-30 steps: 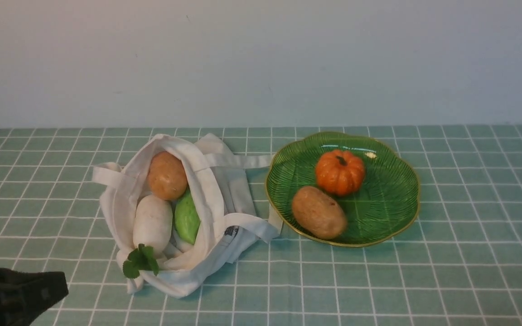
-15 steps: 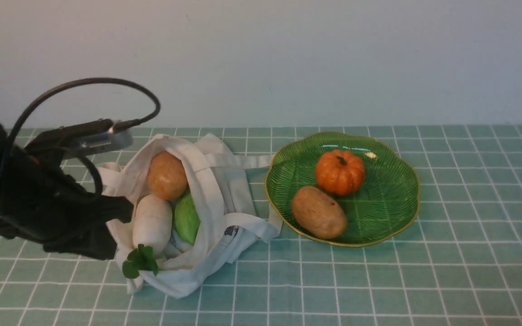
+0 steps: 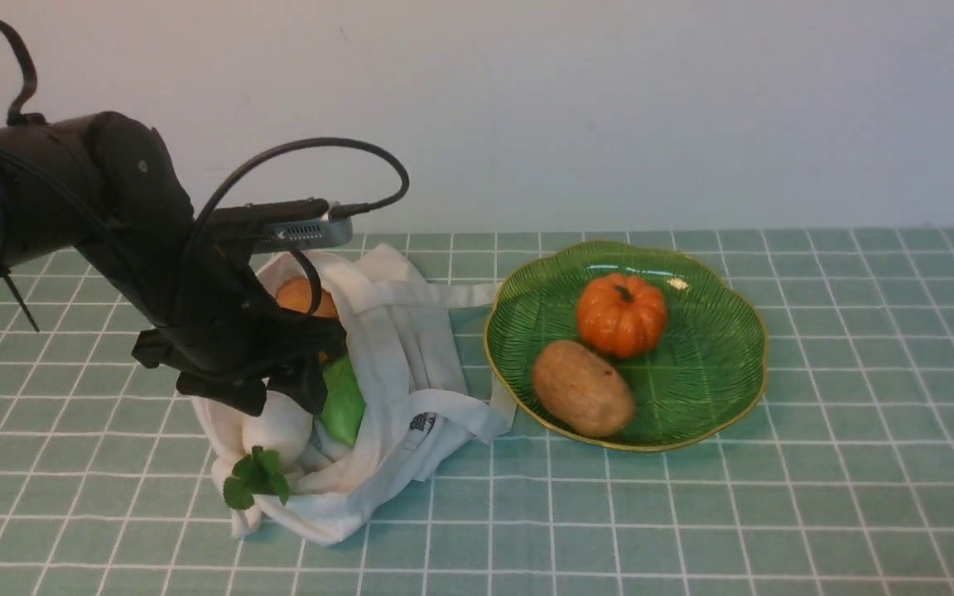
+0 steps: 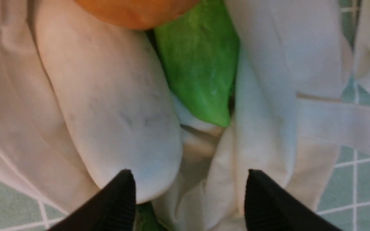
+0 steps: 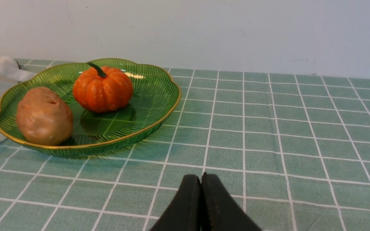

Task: Take vegetables from cloth bag on blue coffee tablecloth place on plate.
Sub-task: 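Reach the gripper into the cloth bag toward the vegetables inside, then take the vegetable out of the bag and place it on the dish with the left gripper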

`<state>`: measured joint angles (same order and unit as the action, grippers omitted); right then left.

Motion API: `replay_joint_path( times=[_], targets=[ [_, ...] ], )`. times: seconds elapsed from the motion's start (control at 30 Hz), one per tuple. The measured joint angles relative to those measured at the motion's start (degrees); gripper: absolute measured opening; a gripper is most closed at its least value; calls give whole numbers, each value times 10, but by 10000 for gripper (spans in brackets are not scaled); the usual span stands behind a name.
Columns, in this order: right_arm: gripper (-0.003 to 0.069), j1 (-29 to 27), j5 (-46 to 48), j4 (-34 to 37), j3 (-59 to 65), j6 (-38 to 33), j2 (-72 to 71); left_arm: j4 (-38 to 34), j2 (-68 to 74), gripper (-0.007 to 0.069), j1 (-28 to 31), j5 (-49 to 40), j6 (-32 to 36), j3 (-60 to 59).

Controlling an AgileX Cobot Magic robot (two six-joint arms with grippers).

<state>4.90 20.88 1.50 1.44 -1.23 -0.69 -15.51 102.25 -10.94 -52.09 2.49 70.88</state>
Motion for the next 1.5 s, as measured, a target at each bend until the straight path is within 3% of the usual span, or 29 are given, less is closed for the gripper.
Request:
replay_joint_path(
  times=[0.13, 0.3, 0.67, 0.8, 1.0, 1.2, 1.5],
  targets=[
    [-15, 0, 0, 0, 0, 0, 0, 7, 25, 524, 0, 1, 0, 0],
    [-15, 0, 0, 0, 0, 0, 0, 13, 51, 544, 0, 13, 0, 0],
    [-15, 0, 0, 0, 0, 0, 0, 38, 66, 543, 0, 54, -41, 1],
    [-15, 0, 0, 0, 0, 0, 0, 39, 67, 484, 0, 57, -50, 1],
    [-15, 0, 0, 0, 0, 0, 0, 39, 67, 477, 0, 55, -68, 1],
    [-15, 0, 0, 0, 0, -1, 0, 42, 44, 477, 0, 7, -62, 1],
    [-15, 0, 0, 0, 0, -1, 0, 52, -108, 477, 0, -97, -54, 1]
  ],
)
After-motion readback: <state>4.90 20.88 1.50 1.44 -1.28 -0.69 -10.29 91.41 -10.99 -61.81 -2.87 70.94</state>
